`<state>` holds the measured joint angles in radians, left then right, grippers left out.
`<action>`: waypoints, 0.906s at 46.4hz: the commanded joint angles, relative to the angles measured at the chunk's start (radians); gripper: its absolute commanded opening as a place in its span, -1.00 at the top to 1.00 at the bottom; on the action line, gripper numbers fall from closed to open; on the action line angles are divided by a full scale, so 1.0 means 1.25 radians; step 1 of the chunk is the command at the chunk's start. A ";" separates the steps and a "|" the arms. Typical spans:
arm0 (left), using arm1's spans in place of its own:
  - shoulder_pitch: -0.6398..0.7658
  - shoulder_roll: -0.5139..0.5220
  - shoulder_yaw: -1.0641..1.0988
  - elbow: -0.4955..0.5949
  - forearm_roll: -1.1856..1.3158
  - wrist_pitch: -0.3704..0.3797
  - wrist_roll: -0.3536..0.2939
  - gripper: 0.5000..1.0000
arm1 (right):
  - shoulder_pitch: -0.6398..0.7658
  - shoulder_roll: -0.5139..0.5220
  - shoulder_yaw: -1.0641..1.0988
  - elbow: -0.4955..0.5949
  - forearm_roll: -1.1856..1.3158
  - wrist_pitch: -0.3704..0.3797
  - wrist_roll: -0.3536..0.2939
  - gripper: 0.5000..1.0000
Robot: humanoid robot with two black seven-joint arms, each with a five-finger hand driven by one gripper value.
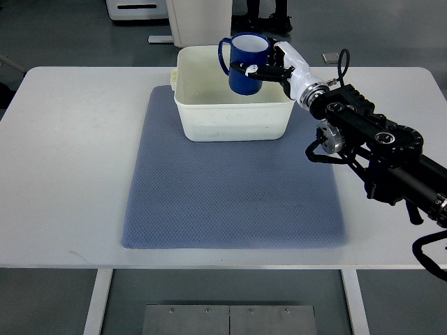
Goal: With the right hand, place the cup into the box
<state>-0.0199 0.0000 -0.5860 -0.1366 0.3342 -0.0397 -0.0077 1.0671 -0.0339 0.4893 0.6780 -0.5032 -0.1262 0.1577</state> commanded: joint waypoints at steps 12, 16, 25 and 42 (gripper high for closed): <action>0.000 0.000 0.000 0.000 0.000 0.000 0.000 -1.00 | -0.007 0.000 0.001 0.001 0.004 0.000 0.006 1.00; 0.000 0.000 0.000 0.000 0.000 0.000 0.000 -1.00 | -0.009 0.001 0.001 0.000 0.004 0.000 0.006 0.09; 0.000 0.000 0.000 0.000 0.000 0.000 0.000 -1.00 | -0.009 0.005 -0.002 0.001 0.004 0.002 0.006 -0.65; 0.000 0.000 0.000 0.000 0.000 0.000 0.000 -1.00 | -0.009 0.004 -0.010 0.006 0.004 0.002 0.006 -0.93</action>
<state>-0.0199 0.0000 -0.5860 -0.1365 0.3342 -0.0398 -0.0076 1.0553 -0.0276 0.4771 0.6838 -0.4985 -0.1243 0.1657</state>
